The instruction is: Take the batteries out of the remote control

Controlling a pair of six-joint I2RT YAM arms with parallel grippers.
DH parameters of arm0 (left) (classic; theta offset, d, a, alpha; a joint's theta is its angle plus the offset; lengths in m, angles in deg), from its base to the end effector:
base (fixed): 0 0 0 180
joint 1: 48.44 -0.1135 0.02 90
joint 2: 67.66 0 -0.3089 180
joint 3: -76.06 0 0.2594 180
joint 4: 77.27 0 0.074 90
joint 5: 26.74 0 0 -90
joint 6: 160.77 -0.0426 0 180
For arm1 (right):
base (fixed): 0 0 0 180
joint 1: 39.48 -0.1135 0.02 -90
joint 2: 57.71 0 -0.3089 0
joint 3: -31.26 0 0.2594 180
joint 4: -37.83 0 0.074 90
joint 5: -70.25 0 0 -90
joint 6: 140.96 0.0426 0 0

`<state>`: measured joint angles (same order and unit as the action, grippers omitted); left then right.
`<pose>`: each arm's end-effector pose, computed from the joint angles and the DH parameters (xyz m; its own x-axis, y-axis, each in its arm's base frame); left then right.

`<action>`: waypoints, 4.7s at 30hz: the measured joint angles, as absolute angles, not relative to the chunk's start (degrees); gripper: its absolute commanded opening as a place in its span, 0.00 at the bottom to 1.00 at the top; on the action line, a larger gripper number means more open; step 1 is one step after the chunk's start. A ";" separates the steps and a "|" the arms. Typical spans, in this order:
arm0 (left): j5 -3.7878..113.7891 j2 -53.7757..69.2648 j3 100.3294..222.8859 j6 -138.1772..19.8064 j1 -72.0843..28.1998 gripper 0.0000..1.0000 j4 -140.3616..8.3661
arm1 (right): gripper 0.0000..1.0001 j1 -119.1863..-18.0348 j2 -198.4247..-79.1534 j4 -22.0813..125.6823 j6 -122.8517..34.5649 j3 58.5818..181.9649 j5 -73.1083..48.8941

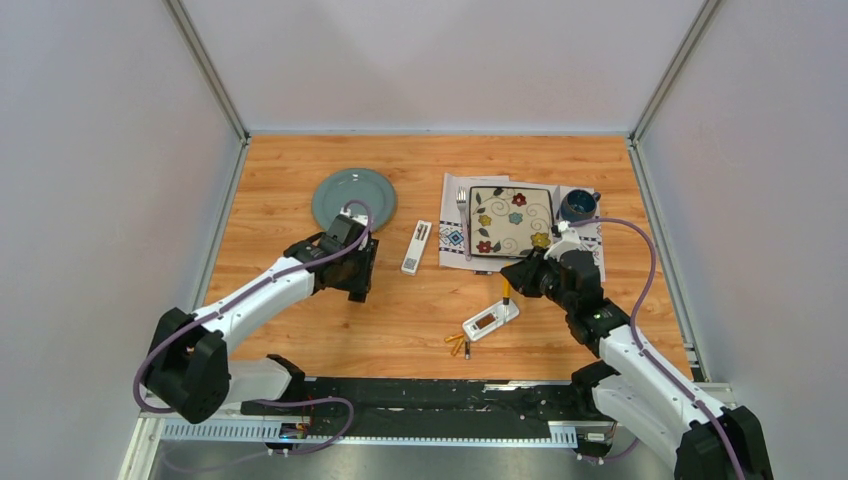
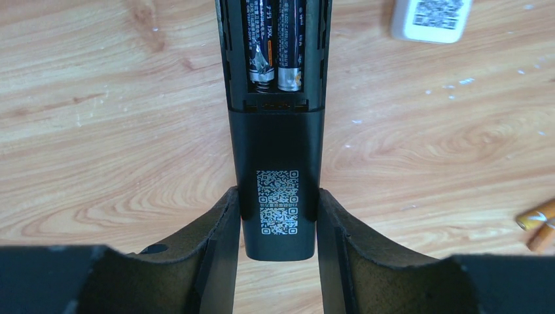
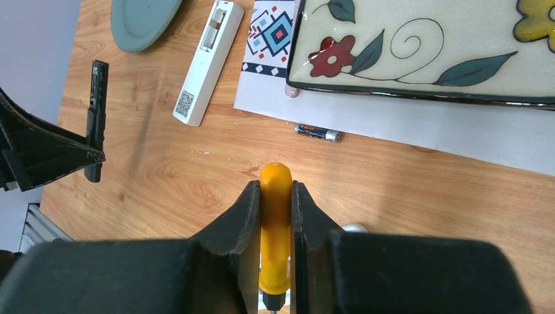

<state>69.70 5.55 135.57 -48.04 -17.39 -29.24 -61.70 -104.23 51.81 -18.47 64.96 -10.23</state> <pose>0.2063 -0.1186 0.2453 -0.8764 0.0795 -0.4750 0.1392 0.9860 -0.0919 0.1491 0.0685 0.2278 -0.6258 0.3166 -0.7128 -0.2057 0.8146 0.5424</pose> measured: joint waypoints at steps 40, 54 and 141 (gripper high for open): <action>66.33 32.87 150.32 -62.32 12.40 0.59 -35.05 | 0.00 -61.53 -105.61 50.56 -18.25 64.96 -10.23; 69.28 25.74 141.71 -62.10 12.40 0.64 -38.84 | 0.00 -61.53 -104.12 51.48 -18.25 64.96 -10.21; 27.30 15.38 140.94 -37.55 2.63 0.00 -77.37 | 0.00 -68.28 -101.83 38.50 -6.75 73.22 -2.14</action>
<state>27.30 15.38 140.94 -37.55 2.63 -77.37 -68.28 -101.83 38.50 -6.75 73.22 -2.14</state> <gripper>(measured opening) 0.127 0.168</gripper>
